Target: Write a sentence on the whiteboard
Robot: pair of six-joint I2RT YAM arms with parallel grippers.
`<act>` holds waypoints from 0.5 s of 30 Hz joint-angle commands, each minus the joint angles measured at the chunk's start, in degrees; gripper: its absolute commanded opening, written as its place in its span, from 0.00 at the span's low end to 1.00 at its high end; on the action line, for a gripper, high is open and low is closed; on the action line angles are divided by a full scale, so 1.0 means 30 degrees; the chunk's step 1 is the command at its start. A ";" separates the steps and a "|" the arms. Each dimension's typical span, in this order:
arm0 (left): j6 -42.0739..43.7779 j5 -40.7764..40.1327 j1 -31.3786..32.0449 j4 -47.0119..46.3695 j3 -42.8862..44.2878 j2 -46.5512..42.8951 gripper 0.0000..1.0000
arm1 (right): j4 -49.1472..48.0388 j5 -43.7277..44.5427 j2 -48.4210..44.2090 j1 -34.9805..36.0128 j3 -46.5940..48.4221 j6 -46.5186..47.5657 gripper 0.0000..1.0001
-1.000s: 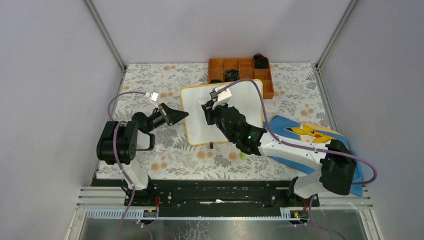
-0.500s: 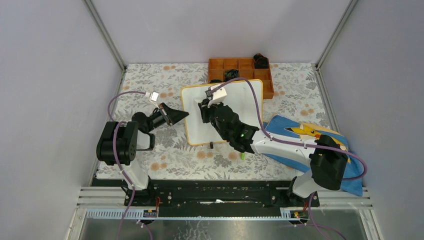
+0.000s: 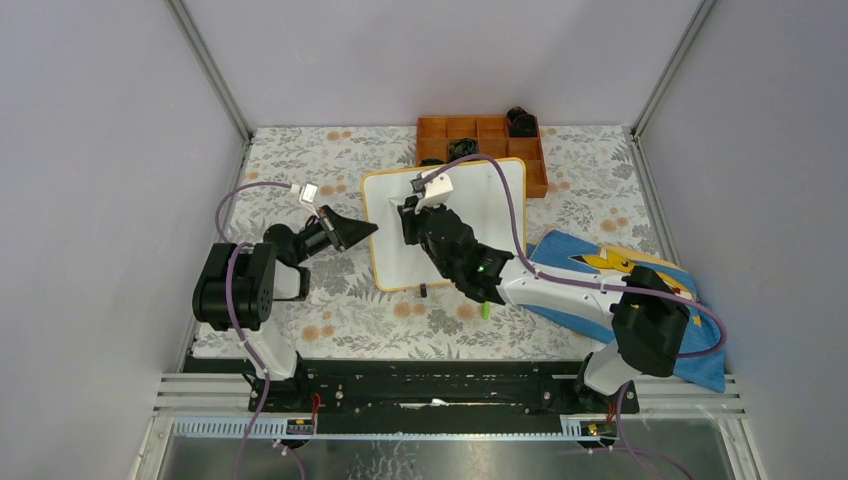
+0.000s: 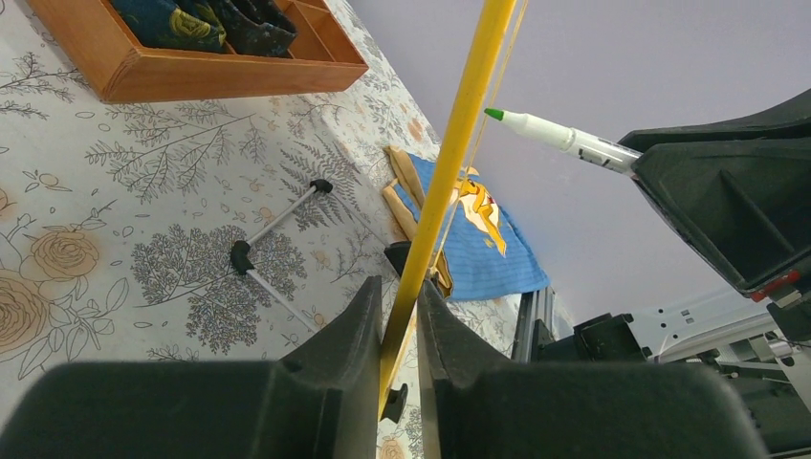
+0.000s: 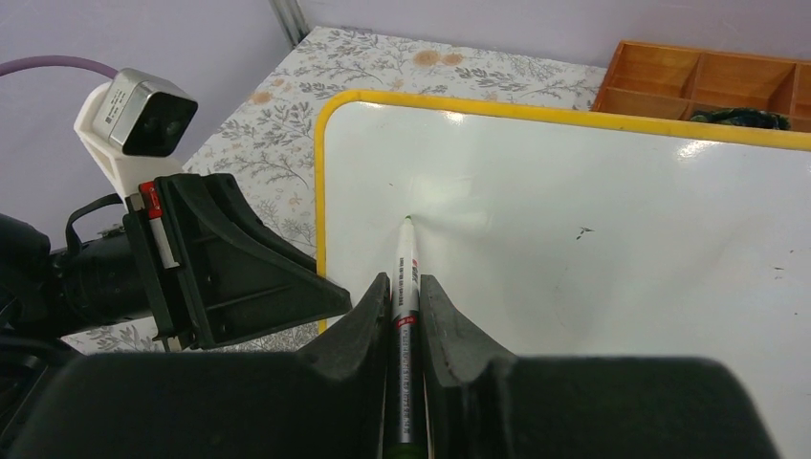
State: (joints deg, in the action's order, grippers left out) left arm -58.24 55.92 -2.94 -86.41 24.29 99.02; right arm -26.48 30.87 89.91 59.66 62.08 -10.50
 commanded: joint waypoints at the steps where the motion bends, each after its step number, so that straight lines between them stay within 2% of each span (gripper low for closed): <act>1: 0.0310 -0.0331 0.0070 -0.0901 -0.0129 -0.0372 0.20 | -0.0983 0.0723 -0.0047 -0.0170 0.0179 -0.0319 0.00; 15: 0.0369 -0.0388 0.0071 -0.1044 -0.0186 -0.0371 0.18 | -0.0474 0.0912 -0.0826 -0.0199 -0.1289 -0.0597 0.00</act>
State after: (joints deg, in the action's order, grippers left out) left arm -57.71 55.40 -2.66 -86.41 24.29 98.83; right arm -26.89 30.96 89.62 59.57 59.48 -11.79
